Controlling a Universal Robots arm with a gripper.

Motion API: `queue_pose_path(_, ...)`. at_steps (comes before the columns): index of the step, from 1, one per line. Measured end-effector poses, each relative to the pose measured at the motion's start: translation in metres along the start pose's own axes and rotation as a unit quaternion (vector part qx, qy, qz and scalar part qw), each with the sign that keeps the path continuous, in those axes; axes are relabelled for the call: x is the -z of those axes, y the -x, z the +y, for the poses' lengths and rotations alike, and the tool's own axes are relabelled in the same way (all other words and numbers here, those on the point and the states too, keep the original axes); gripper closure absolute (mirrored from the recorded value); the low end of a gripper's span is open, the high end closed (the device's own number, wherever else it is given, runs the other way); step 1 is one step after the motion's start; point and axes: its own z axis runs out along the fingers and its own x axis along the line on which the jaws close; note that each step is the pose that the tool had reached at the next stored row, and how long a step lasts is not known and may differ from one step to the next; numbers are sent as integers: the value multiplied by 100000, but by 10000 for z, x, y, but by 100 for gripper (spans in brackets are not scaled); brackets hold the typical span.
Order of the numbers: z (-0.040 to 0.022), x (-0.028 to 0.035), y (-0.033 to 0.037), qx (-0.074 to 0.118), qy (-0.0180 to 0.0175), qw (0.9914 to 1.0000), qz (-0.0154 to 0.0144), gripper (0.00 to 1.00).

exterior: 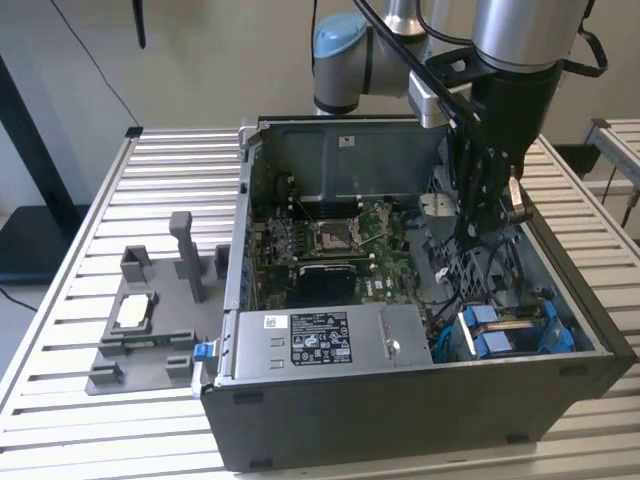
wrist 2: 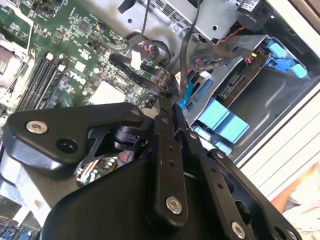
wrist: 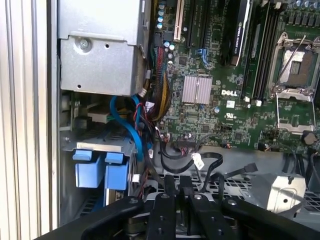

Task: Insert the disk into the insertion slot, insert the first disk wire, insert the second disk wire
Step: 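Insert the second disk wire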

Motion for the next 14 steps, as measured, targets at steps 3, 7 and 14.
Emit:
queue_pose_path(3,-50,-15,-18,-57,1314,99991,-100,84)
queue_pose_path(7,-86,-31,-60,-113,2716,99963,-209,84)
queue_pose_path(14,-146,-55,-166,-174,4227,99910,-327,84)
